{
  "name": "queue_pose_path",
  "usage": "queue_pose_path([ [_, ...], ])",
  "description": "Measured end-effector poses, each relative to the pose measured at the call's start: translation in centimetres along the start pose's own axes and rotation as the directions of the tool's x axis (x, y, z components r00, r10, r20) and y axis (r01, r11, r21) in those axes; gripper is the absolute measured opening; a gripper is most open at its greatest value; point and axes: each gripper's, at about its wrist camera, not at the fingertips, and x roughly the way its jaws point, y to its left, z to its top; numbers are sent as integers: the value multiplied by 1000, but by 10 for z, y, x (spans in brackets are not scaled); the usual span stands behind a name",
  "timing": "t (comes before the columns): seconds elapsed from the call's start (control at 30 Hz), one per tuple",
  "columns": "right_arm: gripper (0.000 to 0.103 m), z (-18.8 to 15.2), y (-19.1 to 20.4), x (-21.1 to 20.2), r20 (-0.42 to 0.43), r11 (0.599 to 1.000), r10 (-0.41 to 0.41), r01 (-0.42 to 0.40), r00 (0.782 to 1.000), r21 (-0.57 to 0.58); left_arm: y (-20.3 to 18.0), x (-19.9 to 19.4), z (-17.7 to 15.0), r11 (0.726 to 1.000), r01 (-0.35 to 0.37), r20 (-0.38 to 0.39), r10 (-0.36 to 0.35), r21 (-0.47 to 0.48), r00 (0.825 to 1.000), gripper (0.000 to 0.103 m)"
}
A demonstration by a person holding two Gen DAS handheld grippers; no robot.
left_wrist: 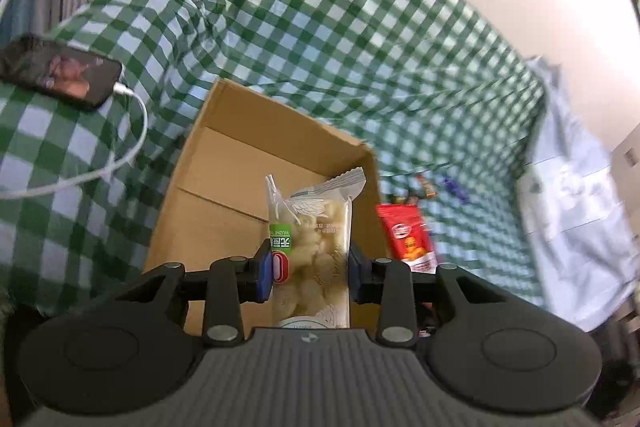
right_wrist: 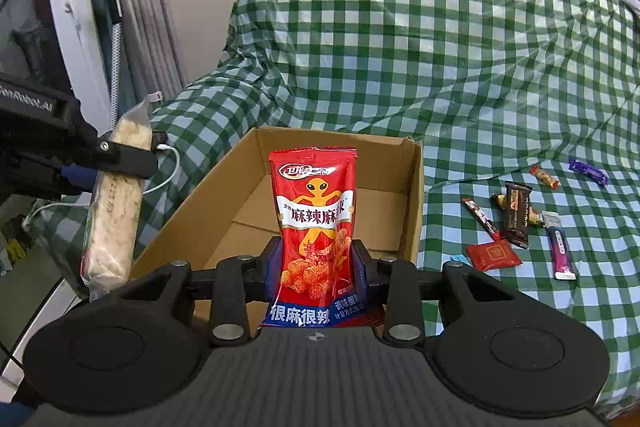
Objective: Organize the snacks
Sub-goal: 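Carry both packets over the box and open both tools to drop them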
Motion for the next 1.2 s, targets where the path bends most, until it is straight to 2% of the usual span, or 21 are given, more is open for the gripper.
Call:
queue_pose_path([
  [0.27,37,8,-8,51,-49,999,-8,10,999,39,-11,67,13,987,-123,-42,128,106,991,40],
  [0.47,37,5,-13,82,-99,999,-7,12,995,50,-8,113,18,962,-226,-105,243,155,964,40],
  [0.63,37,0,-16,102,-136,998,-7,15,991,57,3,136,18,949,-265,-143,289,169,946,40],
  [0.87,37,-2,-16,120,-162,998,-5,14,987,58,10,151,21,932,-311,-160,340,184,927,40],
  [0.9,37,-1,-16,123,-162,998,-7,16,987,58,10,152,22,928,-326,-154,354,181,922,42],
  [0.93,38,-1,-15,124,-161,998,-8,18,987,59,11,151,23,921,-349,-142,374,175,917,61],
  [0.97,42,0,-16,125,-158,998,-8,17,987,60,10,149,25,910,-378,-128,401,168,907,94],
  [1.0,48,2,-15,126,-151,998,-1,10,989,59,10,146,26,897,-412,-106,430,160,896,103],
  [1.03,56,4,-14,126,-141,999,6,2,990,55,8,139,26,890,-429,-68,443,151,894,103],
  [1.07,73,6,-14,124,-133,999,6,0,991,48,6,132,26,889,-431,-47,442,155,896,103],
  [1.1,86,7,-14,120,-121,999,2,4,993,43,5,127,26,889,-425,-39,437,168,899,103],
  [1.2,93,10,-13,104,-95,1000,13,-11,995,25,0,115,18,880,-423,-72,446,216,892,103],
])
